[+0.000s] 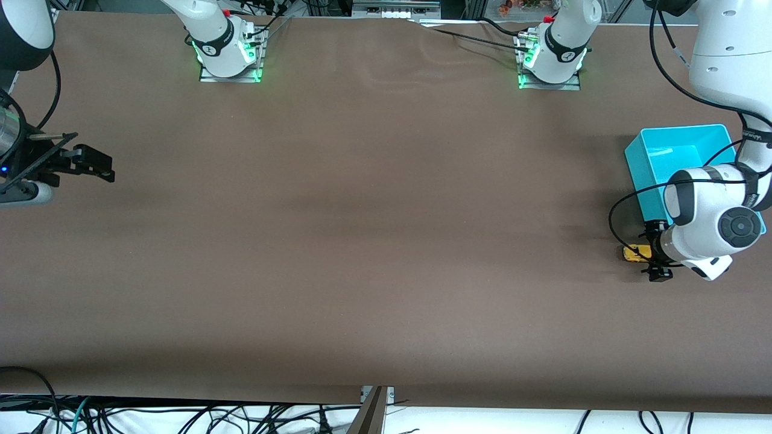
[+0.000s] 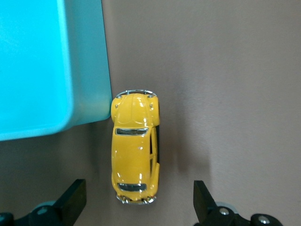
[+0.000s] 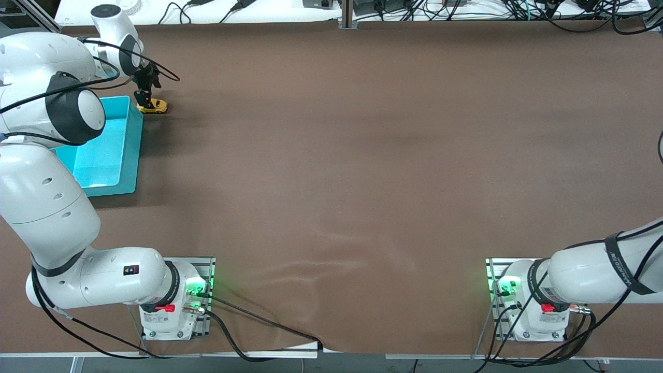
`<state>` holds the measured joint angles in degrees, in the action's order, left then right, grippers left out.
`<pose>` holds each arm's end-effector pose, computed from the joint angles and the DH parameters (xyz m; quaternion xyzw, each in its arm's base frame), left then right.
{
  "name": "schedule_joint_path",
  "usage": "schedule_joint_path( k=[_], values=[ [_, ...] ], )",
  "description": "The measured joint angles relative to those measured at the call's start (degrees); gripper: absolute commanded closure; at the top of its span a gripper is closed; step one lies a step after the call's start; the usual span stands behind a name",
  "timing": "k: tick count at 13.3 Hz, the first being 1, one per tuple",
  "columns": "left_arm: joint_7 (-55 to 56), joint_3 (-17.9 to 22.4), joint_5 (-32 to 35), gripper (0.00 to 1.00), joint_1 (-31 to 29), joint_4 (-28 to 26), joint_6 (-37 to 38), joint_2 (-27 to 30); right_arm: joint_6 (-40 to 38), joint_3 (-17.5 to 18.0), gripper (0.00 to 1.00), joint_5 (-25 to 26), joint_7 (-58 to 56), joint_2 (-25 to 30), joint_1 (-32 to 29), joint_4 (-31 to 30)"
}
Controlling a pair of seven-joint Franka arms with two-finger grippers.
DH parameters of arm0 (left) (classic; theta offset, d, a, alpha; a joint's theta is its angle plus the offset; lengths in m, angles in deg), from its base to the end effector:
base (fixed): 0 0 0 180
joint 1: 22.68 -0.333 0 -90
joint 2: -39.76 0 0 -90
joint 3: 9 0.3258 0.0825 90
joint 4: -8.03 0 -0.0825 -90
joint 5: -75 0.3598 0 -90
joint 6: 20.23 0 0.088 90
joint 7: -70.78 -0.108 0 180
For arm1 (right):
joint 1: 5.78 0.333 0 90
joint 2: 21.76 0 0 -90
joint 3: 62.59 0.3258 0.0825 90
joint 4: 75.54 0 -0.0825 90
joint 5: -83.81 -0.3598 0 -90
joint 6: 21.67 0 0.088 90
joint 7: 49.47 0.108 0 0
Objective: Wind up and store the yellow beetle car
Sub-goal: 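Close the left gripper on the yellow car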
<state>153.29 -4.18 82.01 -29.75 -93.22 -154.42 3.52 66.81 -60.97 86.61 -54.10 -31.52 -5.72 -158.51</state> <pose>0.6318 0.1298 0.2260 -0.7143 -0.6960 -0.0159 0.0716 0.5795 0.0101 0.5913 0.9975 0.0551 -0.0376 0.0211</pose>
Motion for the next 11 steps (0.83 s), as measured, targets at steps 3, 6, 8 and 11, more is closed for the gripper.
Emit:
schedule_joint_path(
  k=[3, 6, 8, 11],
  values=[
    [0.07, 0.63, 0.00, 0.05, -0.04, -1.70, -1.96, 0.00, 0.24, -0.01, 0.00, 0.01, 0.11, 3.25, -0.70, -4.49],
    [0.08, 1.24, 0.00, 0.31, -0.05, -2.00, -2.66, 0.00, 0.45, 0.23, 0.00, 0.01, 0.12, 3.26, -0.65, -5.60],
    [0.08, 1.44, 0.00, 0.48, -0.05, -2.32, -3.19, 0.01, 0.62, 0.36, 0.00, 0.01, 0.13, 3.24, -0.63, -5.61],
    [0.08, 1.47, 0.00, 0.87, -0.05, -2.89, -4.18, 0.01, 0.73, 0.36, 0.00, 0.01, 0.17, 3.22, -0.63, -5.61]
  ],
)
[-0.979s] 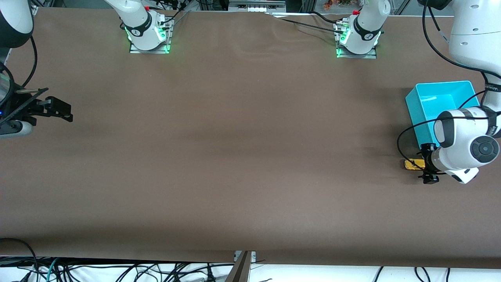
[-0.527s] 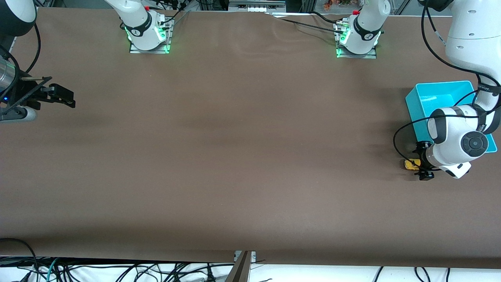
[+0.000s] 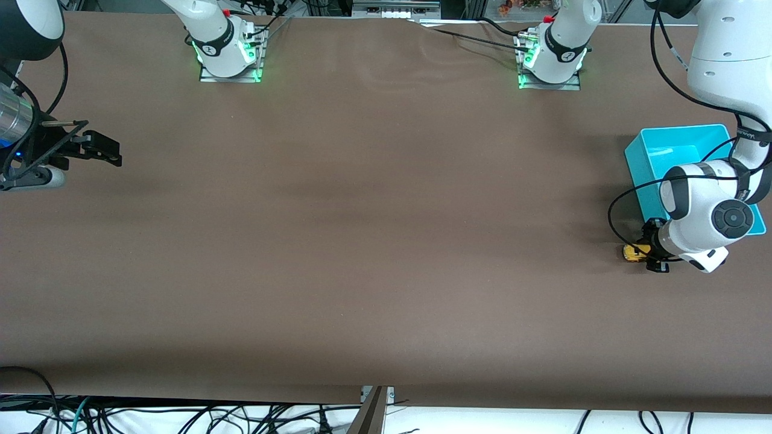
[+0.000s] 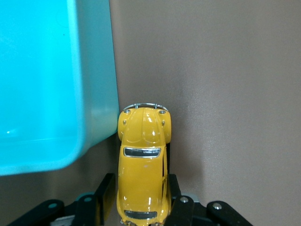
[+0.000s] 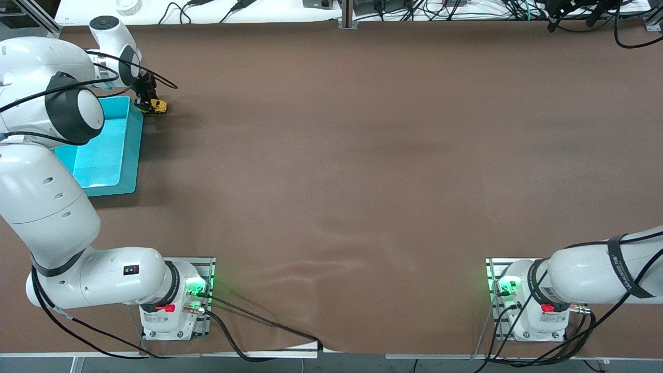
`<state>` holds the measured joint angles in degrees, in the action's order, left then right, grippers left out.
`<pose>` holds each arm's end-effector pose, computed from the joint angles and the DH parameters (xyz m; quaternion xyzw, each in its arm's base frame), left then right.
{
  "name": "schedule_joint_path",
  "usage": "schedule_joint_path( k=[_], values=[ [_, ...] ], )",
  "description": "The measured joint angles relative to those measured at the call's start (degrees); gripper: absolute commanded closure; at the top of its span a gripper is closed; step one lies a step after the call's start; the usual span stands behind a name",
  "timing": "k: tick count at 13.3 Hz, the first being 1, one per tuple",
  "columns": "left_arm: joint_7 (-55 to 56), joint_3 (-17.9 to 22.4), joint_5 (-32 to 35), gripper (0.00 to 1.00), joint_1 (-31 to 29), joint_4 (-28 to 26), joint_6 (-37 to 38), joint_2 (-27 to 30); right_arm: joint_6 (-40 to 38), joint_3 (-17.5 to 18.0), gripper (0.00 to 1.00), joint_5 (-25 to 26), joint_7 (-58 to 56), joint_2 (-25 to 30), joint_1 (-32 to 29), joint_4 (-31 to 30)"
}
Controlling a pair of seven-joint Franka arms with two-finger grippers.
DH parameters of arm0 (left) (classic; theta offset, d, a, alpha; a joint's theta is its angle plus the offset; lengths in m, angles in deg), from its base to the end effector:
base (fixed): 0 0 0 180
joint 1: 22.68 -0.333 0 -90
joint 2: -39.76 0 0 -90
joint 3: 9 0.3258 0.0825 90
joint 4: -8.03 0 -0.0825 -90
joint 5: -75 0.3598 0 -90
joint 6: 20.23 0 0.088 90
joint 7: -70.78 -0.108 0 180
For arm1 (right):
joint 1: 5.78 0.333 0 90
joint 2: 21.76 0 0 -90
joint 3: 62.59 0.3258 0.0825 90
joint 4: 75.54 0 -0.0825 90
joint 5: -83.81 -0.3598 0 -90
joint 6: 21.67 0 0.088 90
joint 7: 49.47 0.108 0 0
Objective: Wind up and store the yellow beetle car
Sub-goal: 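Close the left gripper on the yellow car, then lift the car with the left gripper and carry it into the box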
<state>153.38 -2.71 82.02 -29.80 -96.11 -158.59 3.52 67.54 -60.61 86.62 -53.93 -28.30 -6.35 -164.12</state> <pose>0.6205 0.1428 0.2136 -0.7080 -0.7022 -0.0272 0.0692 0.5612 0.0074 0.5810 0.9971 0.0520 -0.0521 0.0212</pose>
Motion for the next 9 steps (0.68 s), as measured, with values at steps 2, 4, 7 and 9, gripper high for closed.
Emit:
schedule_joint_path(
  k=[2, 4, 7, 9],
  values=[
    [0.05, 0.00, 0.00, 1.00, 0.00, 0.05, -0.25, 0.18, 0.15, 0.00, 0.00, 0.00, 0.00, 0.00, 0.00, 0.00],
    [1.12, -0.10, 0.00, 1.00, 0.10, 1.13, 0.16, 0.87, 0.37, 0.00, 0.00, 0.00, 0.00, -0.12, -0.01, 0.00],
    [3.86, -1.64, -0.21, 1.00, 0.46, 7.06, 10.48, 2.72, 0.56, -0.03, 0.00, 0.00, 0.00, -0.34, -0.06, 0.01],
    [5.24, -2.84, -0.79, 1.00, 0.77, 12.94, 19.34, 3.66, 0.68, -0.03, 0.00, 0.00, 0.00, -0.35, -0.05, 0.04]
  ],
)
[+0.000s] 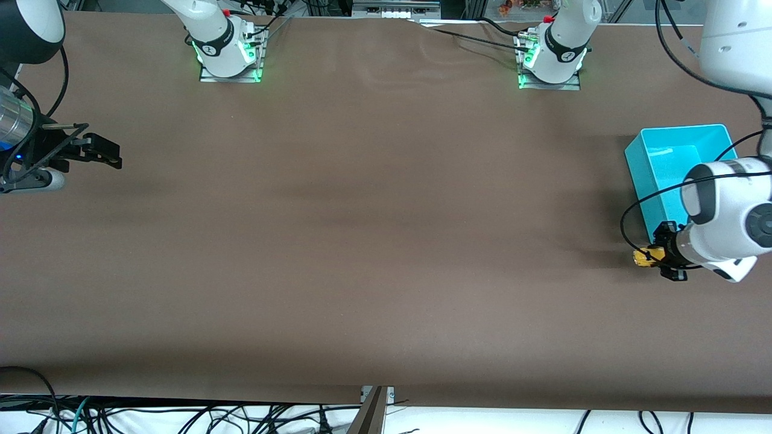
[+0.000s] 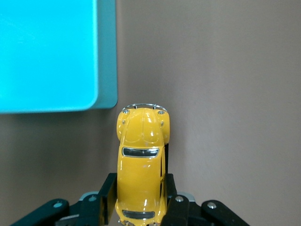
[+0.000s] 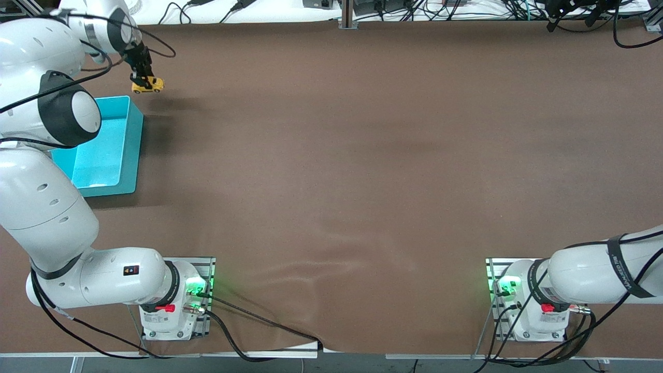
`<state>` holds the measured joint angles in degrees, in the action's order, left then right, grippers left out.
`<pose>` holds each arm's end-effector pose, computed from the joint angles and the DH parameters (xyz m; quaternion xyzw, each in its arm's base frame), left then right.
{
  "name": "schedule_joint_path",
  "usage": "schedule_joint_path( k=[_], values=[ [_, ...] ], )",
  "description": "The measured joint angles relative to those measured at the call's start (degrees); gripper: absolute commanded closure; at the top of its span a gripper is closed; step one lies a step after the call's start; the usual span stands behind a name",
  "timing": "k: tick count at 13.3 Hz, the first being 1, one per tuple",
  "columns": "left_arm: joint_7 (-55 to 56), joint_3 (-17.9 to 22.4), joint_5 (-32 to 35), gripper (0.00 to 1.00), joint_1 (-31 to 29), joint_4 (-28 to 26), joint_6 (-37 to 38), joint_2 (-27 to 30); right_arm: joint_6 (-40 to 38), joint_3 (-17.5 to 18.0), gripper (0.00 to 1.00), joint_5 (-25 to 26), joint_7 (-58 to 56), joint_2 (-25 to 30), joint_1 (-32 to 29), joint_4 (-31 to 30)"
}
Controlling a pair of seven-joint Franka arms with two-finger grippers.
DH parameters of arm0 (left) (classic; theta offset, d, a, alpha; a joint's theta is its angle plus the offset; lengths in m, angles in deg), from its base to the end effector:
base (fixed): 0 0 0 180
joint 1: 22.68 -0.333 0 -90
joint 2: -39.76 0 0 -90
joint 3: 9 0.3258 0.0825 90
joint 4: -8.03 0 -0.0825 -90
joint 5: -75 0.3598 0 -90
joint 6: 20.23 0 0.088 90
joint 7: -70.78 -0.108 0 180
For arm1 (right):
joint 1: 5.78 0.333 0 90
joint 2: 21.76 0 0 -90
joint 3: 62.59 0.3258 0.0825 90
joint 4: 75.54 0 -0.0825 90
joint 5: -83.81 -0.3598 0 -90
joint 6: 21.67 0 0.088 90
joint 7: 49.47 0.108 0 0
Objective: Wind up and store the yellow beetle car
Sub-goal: 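Lift the car with the left gripper and carry it into the box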
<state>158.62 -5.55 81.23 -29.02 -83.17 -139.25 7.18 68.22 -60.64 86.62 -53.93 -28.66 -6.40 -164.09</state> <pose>0.6591 0.1135 0.3177 -0.6806 -0.7288 -0.0075 0.0747 0.5642 0.0067 0.5786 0.9972 0.0515 -0.0490 0.0211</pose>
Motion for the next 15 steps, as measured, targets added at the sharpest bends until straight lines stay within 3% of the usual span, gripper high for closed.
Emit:
schedule_joint_path(
  k=[4, 8, 11, 14, 15],
  values=[
    [-1.45, 0.53, -0.04, 1.00, -0.40, 8.99, 16.65, 1.02, 0.10, 0.03, 0.00, 0.00, 0.00, 0.00, 0.03, 0.04],
    [-6.06, 1.87, 0.10, 1.00, -4.28, 7.97, 23.24, 3.55, 0.12, 0.03, 0.00, 0.00, 0.00, -0.01, 0.03, 0.05],
    [-8.29, 1.94, 1.42, 1.00, -10.19, 0.93, 19.61, 6.76, 0.13, 0.03, 0.00, 0.00, 0.00, -0.01, 0.02, 0.05],
    [-11.61, 2.35, 3.65, 1.00, -14.97, -13.83, 5.81, 12.99, 0.15, 0.02, 0.00, 0.00, 0.00, -0.01, 0.01, 0.06],
    [-13.00, 4.13, 3.77, 1.00, -15.33, -20.56, 0.39, 16.10, 0.15, 0.02, 0.00, 0.00, 0.00, -0.01, 0.01, 0.07]
  ],
)
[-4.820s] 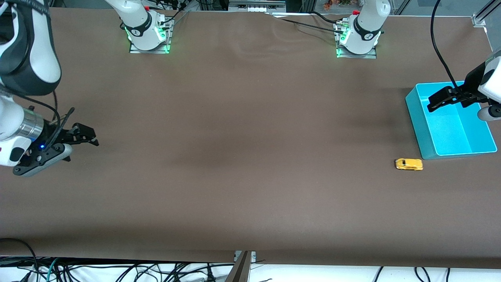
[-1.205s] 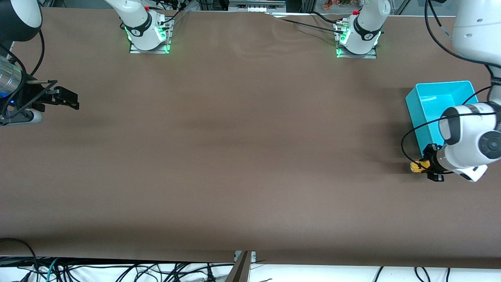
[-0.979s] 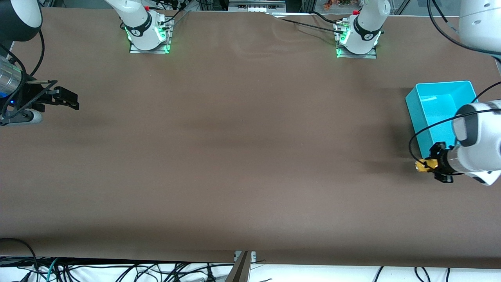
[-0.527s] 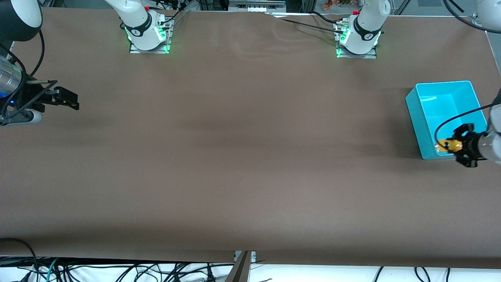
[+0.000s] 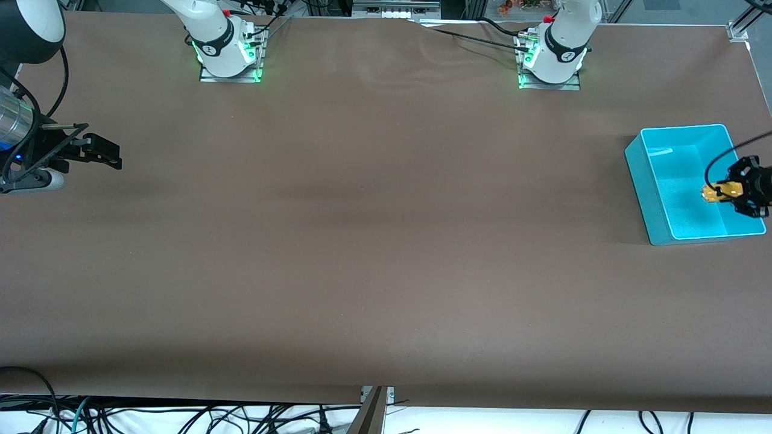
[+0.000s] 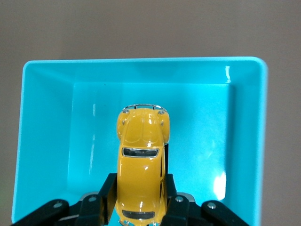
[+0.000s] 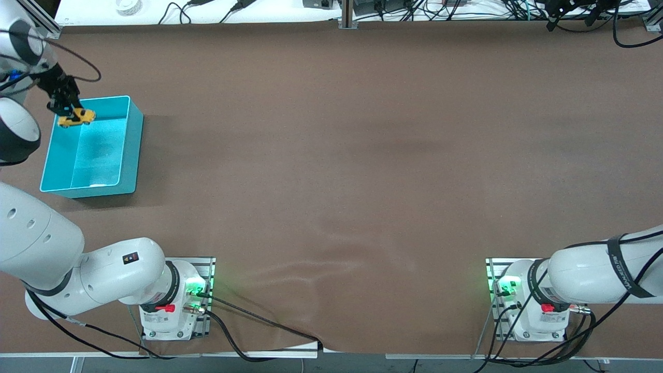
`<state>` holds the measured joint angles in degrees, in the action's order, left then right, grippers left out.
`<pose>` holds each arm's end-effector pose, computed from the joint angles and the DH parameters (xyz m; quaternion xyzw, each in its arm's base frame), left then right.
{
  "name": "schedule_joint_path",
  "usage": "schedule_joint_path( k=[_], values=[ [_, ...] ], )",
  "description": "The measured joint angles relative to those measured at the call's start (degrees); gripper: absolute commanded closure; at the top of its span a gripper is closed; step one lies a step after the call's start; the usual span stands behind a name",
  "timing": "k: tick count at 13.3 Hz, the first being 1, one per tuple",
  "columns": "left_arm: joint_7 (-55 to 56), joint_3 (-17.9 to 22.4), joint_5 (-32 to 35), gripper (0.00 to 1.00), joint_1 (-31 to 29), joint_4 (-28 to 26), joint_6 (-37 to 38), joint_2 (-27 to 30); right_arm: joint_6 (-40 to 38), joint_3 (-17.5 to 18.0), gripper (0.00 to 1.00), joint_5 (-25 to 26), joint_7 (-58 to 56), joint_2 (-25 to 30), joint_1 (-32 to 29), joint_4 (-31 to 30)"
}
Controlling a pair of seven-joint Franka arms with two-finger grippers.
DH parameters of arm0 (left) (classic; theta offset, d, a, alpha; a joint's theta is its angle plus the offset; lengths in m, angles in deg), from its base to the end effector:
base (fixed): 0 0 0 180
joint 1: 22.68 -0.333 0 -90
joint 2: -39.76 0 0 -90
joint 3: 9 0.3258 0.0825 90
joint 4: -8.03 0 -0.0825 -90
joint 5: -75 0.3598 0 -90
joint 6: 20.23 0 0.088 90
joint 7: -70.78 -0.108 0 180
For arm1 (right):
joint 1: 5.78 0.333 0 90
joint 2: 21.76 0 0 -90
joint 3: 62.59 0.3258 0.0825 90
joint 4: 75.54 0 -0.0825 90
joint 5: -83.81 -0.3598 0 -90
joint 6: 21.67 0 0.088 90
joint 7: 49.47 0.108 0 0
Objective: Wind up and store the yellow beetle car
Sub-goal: 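Lift the car with the left gripper and carry it into the box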
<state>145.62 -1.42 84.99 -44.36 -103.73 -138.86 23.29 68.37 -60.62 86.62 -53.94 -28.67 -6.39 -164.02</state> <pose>0.4984 0.2856 0.3454 -0.6482 -0.7514 0.0409 0.1164 0.5646 0.0070 0.5793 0.9973 0.0519 -0.0472 0.0211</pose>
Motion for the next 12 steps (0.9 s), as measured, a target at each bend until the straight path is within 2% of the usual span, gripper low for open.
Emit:
schedule_joint_path(
  k=[3, 5, 6, 9, 12],
  values=[
    [-2.50, 6.29, 1.04, 1.00, 0.74, -15.78, -10.91, 6.96, 0.01, 0.00, 0.00, 0.00, 0.00, 0.00, 0.00, 0.00],
    [-3.34, 10.18, 1.24, 1.00, 3.11, -23.15, -15.55, 9.76, 0.01, 0.00, 0.00, 0.00, 0.00, -0.01, 0.00, 0.00],
    [-3.33, 10.84, 1.24, 1.00, 4.07, -25.82, -17.06, 10.57, 0.01, 0.00, 0.00, 0.00, 0.00, -0.01, 0.00, 0.00],
    [-3.29, 10.98, 1.24, 0.97, 5.52, -28.39, -19.62, 10.90, 0.01, 0.00, 0.00, 0.00, 0.00, -0.01, 0.00, 0.00],
    [-3.29, 10.98, 1.24, 0.86, 6.11, -28.90, -22.58, 10.04, 0.01, 0.00, 0.00, 0.00, 0.00, -0.01, 0.00, 0.00]
  ],
)
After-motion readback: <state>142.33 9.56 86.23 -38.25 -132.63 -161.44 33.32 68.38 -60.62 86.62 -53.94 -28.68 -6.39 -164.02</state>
